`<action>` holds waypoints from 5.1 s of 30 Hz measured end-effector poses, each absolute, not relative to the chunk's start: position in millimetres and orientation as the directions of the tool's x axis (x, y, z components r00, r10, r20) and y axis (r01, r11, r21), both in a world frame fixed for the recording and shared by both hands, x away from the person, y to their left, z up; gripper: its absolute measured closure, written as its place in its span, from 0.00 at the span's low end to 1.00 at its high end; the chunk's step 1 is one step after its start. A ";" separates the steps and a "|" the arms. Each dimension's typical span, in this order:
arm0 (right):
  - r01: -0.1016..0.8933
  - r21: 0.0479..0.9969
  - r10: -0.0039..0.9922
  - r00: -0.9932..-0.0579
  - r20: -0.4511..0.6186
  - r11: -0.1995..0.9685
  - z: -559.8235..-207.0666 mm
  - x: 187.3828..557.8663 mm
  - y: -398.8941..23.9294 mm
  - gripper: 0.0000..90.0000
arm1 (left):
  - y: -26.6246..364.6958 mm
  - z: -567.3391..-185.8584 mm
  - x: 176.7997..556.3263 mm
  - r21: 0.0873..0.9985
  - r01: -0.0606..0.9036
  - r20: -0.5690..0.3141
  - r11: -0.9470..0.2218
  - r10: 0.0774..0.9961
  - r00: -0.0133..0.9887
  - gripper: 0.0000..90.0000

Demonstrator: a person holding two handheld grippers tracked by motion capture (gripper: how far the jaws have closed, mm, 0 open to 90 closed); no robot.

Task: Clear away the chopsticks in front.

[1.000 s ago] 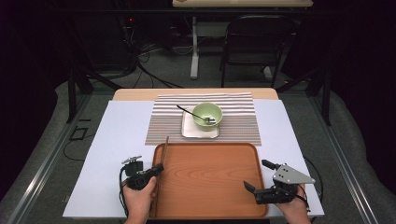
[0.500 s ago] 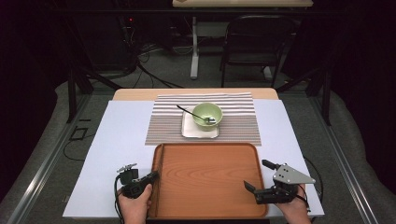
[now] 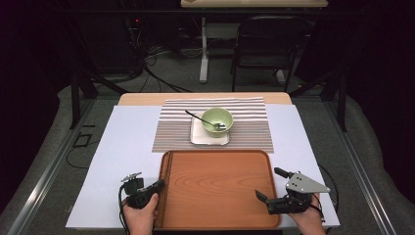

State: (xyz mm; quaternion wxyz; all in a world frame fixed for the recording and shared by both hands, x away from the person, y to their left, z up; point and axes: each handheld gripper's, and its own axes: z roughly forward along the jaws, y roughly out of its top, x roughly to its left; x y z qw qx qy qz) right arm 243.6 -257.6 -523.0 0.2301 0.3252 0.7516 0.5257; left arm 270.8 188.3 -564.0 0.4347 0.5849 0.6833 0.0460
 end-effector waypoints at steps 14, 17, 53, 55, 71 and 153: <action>0.245 0.941 0.730 -0.683 -0.004 0.235 -522.7 243.2 -257.6 0.02 | 187.0 -562.4 272.8 0.568 0.767 -0.541 0.298 0.838 0.074 0.87; 0.244 0.941 0.730 -0.683 -0.004 0.234 -522.5 243.0 -257.7 0.02 | 188.0 -561.6 271.7 0.564 0.776 -0.539 0.283 0.838 0.087 0.85; 0.248 0.940 0.728 -0.686 0.000 0.234 -523.2 243.7 -256.5 0.02 | 183.8 -540.2 282.8 0.618 0.759 -0.480 0.207 0.864 0.155 0.55; 0.248 0.940 0.728 -0.686 -0.001 0.235 -523.3 243.7 -256.6 0.02 | 183.1 -535.8 283.9 0.621 0.759 -0.471 0.195 0.867 0.163 0.50; 0.244 0.940 0.728 -0.686 -0.006 0.237 -522.9 243.5 -256.9 0.02 | 176.8 -506.8 293.8 0.668 0.728 -0.432 0.153 0.877 0.212 0.33; 0.247 0.937 0.723 -0.691 -0.007 0.245 -523.7 244.6 -256.6 0.02 | 110.1 -458.3 430.0 0.667 0.735 -0.449 0.124 0.854 0.263 0.32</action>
